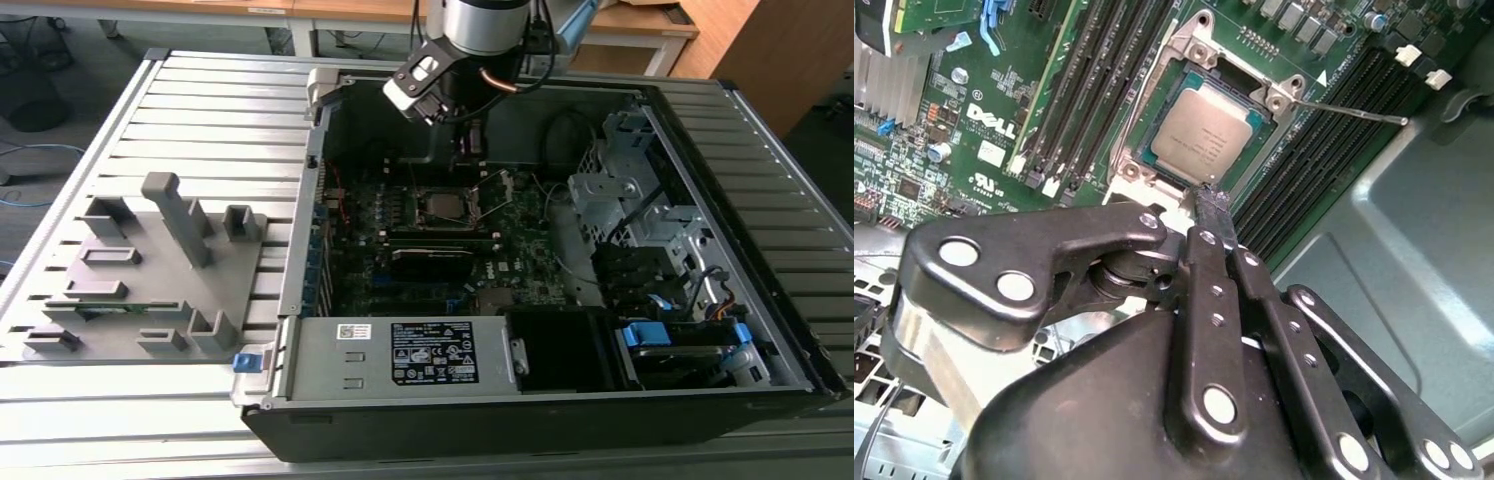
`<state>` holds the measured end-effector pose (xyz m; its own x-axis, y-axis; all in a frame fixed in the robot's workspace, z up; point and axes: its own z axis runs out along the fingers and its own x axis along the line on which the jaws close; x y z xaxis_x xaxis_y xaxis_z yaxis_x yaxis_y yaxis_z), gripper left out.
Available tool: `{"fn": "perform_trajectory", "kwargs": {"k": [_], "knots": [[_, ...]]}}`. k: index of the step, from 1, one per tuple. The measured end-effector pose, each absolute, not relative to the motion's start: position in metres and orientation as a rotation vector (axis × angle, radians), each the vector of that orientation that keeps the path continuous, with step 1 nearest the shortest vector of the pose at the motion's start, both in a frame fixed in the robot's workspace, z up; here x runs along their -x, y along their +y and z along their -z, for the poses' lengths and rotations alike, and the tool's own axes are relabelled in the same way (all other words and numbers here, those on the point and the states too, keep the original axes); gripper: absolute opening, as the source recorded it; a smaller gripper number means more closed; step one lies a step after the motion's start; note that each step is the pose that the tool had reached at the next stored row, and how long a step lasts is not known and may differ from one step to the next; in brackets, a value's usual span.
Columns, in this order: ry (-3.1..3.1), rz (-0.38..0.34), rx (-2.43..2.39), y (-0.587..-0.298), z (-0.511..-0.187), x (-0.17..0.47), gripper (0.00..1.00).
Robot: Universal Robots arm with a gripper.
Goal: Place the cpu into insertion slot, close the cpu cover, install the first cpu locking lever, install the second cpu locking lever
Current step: 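Close the cpu cover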
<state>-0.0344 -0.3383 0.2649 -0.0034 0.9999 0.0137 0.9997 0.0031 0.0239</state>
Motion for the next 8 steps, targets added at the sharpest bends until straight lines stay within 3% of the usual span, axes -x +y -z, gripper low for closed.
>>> {"fn": "perform_trajectory", "kwargs": {"k": [8], "knots": [[2.220, -0.042, -2.213, -0.3383, -0.2649, 0.0330, 0.11]]}}
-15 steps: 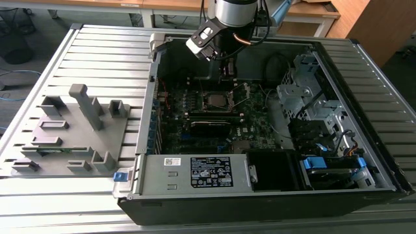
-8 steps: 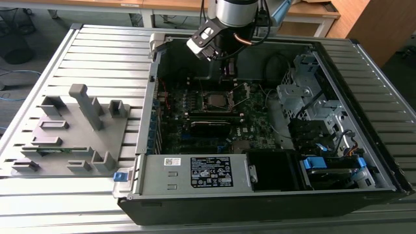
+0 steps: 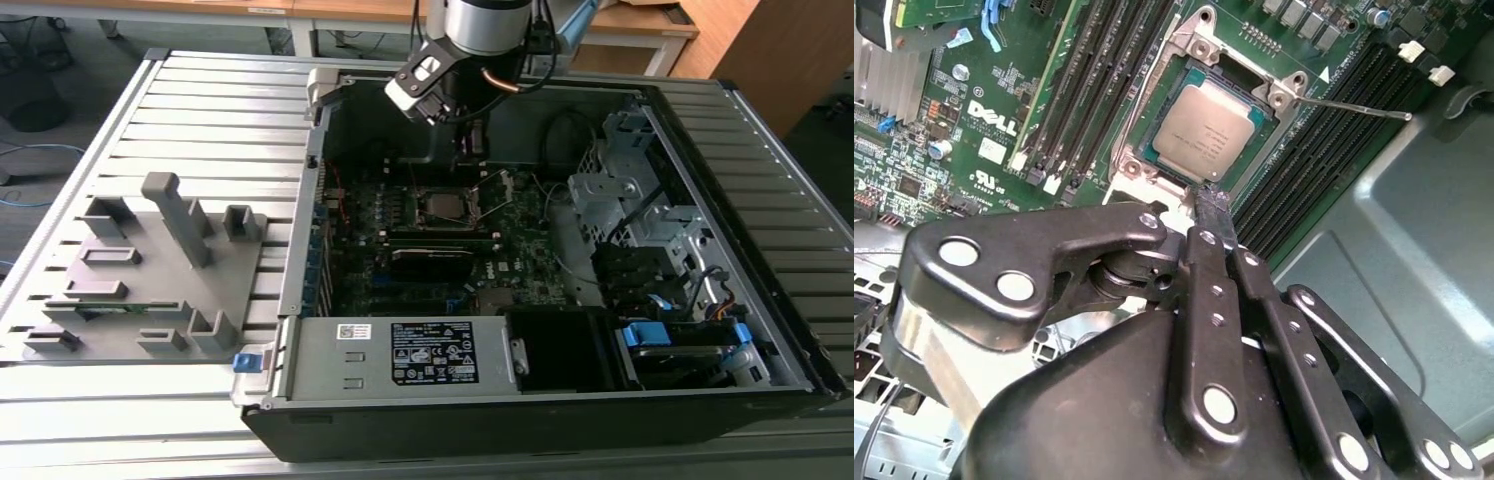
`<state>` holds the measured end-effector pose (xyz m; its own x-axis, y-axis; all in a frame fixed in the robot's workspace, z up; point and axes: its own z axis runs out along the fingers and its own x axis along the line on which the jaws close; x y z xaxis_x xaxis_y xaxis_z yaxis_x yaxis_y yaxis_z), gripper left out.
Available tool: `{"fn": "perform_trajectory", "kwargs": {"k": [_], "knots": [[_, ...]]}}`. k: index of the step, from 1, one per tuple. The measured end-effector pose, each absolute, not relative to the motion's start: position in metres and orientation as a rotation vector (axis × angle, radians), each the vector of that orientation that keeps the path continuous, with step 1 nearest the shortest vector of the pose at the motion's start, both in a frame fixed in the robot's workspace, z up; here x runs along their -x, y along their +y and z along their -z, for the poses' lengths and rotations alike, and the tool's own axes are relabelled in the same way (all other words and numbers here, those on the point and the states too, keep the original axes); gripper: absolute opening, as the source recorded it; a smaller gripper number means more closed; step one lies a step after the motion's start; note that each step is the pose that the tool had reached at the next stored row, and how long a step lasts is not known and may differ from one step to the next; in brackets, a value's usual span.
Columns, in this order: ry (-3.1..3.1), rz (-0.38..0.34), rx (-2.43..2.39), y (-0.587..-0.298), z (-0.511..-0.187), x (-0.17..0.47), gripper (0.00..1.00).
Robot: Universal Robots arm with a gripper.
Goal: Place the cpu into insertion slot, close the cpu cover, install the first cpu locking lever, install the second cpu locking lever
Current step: 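Close the cpu cover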
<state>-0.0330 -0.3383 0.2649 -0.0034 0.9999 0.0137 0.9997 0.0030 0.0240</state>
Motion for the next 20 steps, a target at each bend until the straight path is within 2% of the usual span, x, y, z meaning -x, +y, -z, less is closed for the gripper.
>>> {"fn": "perform_trajectory", "kwargs": {"k": [20], "knots": [[2.220, -0.042, -2.213, -0.3383, -0.2679, 0.0321, 0.11]]}}
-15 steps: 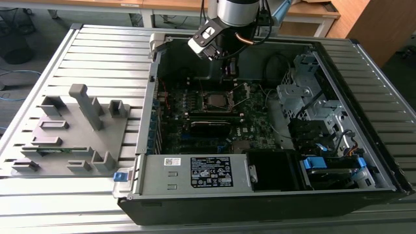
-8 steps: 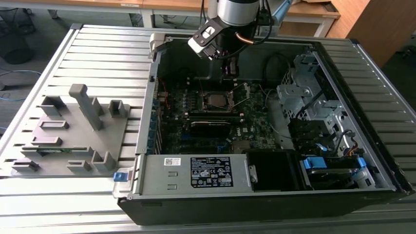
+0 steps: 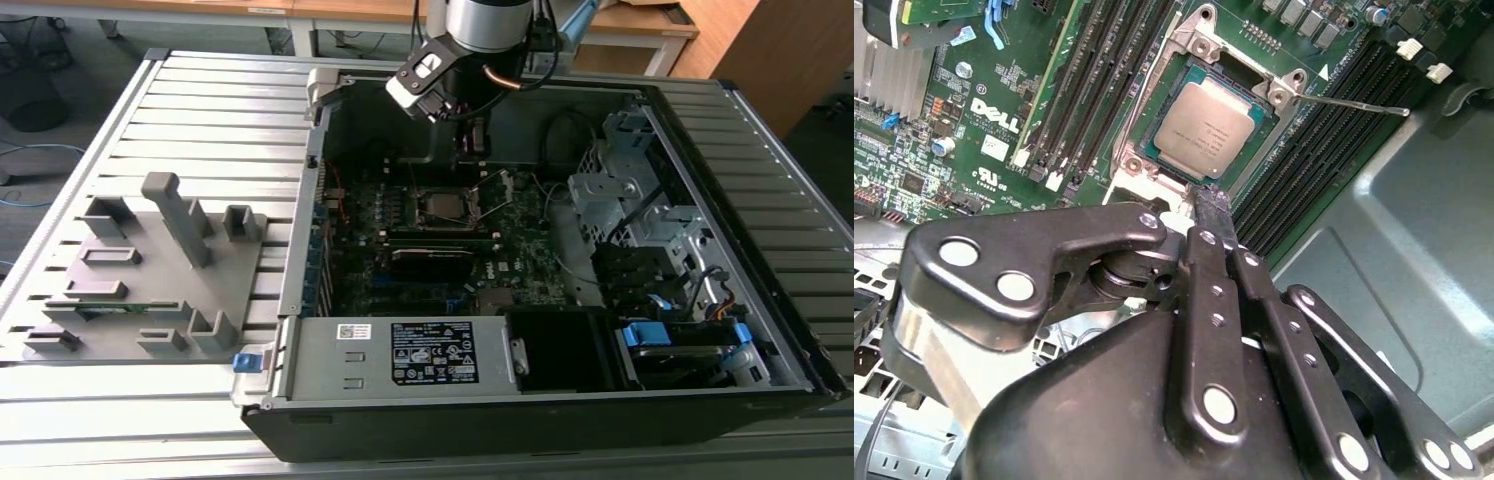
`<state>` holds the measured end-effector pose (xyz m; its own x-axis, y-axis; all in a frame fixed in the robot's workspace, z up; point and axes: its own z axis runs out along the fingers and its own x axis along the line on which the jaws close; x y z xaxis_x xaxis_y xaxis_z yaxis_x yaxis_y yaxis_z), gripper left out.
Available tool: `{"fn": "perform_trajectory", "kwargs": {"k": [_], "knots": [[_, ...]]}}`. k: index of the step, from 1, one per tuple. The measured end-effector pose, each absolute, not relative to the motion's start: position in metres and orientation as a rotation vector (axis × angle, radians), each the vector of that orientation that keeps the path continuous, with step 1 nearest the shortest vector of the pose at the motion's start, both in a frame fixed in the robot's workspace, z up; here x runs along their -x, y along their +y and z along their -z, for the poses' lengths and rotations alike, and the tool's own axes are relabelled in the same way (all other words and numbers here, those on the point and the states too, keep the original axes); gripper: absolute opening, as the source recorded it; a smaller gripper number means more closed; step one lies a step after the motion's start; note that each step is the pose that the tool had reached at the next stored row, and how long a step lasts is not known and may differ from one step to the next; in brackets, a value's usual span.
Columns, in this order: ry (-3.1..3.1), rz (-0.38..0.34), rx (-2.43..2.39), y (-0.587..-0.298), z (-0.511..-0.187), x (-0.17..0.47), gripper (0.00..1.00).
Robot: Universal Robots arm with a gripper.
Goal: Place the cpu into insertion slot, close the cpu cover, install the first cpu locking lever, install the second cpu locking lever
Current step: 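Close the cpu cover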
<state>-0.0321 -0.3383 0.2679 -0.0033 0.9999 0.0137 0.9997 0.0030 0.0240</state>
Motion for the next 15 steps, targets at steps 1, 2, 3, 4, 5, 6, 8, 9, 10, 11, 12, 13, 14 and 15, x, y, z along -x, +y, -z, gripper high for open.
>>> {"fn": "perform_trajectory", "kwargs": {"k": [1, 2, 3, 4, 5, 6, 8, 9, 10, 11, 12, 13, 14, 15], "knots": [[2.220, -0.042, -2.213, -0.3383, -0.2679, 0.0321, 0.11], [2.220, -0.042, -2.212, -0.3383, -0.2682, 0.0320, 0.11], [2.220, -0.042, -2.212, -0.3383, -0.2682, 0.0316, 0.11], [2.220, -0.041, -2.212, -0.3383, -0.2683, 0.0310, 0.11], [2.220, -0.042, -2.213, -0.3383, -0.2682, 0.0304, 0.11], [2.220, -0.042, -2.213, -0.3383, -0.2682, 0.0299, 0.11], [2.220, -0.042, -2.213, -0.3383, -0.2682, 0.0298, 0.11], [2.220, -0.042, -2.213, -0.3383, -0.2682, 0.0298, 0.11], [2.220, -0.042, -2.213, -0.3383, -0.2682, 0.0297, 0.11], [2.220, -0.042, -2.213, -0.3383, -0.2682, 0.0297, 0.11], [2.220, -0.042, -2.213, -0.3383, -0.2682, 0.0296, 0.11], [2.220, -0.042, -2.212, -0.3383, -0.2682, 0.0292, 0.11], [2.220, -0.042, -2.212, -0.3382, -0.2682, 0.0285, 0.11], [2.220, -0.042, -2.213, -0.3382, -0.2681, 0.0275, 0.11]]}}
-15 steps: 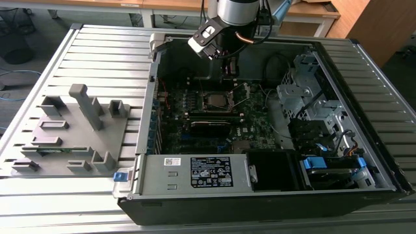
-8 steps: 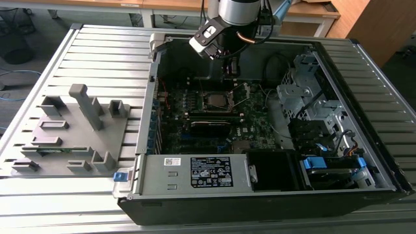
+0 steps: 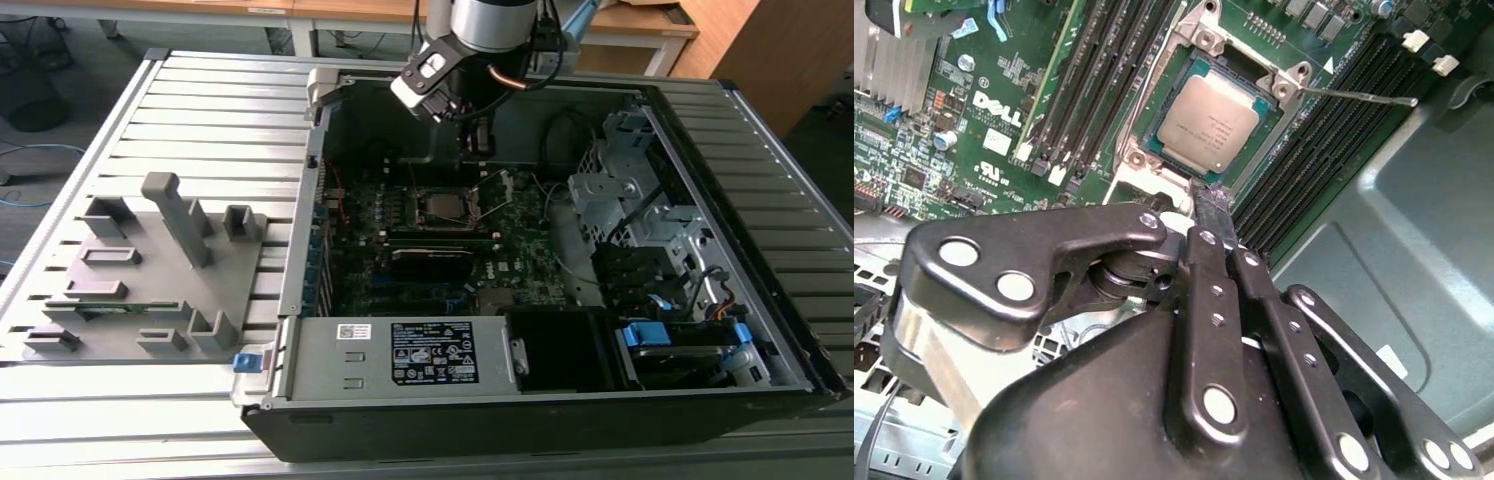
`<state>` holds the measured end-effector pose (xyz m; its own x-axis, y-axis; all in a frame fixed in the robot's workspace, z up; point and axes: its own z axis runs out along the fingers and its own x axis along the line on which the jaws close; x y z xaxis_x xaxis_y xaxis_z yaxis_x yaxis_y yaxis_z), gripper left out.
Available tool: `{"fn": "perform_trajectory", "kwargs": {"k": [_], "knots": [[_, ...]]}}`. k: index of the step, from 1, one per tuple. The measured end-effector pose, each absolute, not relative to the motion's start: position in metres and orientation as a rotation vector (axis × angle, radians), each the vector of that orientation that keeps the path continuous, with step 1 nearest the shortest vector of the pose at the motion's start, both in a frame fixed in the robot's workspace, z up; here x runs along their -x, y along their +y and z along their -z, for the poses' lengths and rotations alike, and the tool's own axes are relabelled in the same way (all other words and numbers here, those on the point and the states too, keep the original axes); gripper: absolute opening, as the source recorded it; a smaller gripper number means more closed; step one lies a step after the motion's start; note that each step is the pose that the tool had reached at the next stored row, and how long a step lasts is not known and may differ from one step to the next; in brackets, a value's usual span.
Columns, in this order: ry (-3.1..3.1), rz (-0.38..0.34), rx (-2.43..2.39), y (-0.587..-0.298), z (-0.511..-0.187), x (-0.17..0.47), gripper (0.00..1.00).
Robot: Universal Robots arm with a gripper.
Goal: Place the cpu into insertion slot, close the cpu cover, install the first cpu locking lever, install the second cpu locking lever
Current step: 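Close the cpu cover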
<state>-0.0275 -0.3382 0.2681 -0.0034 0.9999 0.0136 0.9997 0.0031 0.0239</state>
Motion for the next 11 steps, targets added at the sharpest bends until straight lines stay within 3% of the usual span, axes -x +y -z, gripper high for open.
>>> {"fn": "perform_trajectory", "kwargs": {"k": [11], "knots": [[2.220, -0.042, -2.213, -0.3382, -0.2681, 0.0250, 0.11]]}}
